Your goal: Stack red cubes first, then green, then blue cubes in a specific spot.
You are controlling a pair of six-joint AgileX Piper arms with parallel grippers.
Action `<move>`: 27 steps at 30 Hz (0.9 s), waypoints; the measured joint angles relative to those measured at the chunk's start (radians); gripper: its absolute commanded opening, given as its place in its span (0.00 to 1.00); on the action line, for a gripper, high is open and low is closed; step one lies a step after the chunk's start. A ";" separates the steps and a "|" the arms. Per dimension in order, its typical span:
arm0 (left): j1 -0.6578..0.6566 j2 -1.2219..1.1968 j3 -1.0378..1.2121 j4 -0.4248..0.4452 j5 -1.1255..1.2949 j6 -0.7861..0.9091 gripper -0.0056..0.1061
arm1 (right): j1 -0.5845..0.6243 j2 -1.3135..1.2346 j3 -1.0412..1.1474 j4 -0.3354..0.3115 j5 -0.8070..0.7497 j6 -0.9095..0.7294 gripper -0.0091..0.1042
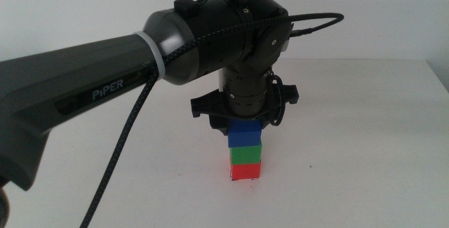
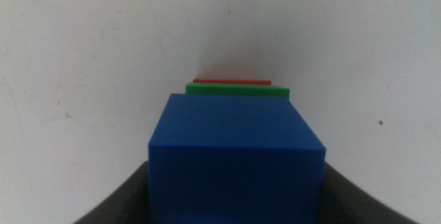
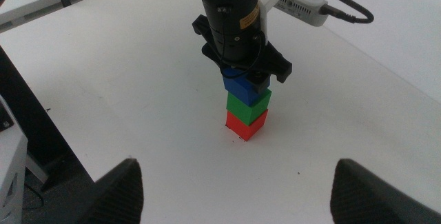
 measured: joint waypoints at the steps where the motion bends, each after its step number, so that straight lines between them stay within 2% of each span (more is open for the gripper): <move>1: 0.000 0.000 0.000 0.000 0.000 0.005 0.26 | 0.000 0.000 0.000 0.000 0.000 0.000 0.80; 5: 0.000 0.000 0.000 0.000 -0.002 0.014 0.31 | 0.000 0.000 0.000 0.000 0.000 0.000 0.80; 7: 0.000 0.000 0.000 0.000 -0.005 0.014 0.39 | 0.000 0.000 0.000 0.000 0.000 0.000 0.80; 27: 0.000 0.000 0.000 0.000 -0.045 0.067 0.64 | 0.000 0.000 0.000 0.000 0.000 0.000 0.80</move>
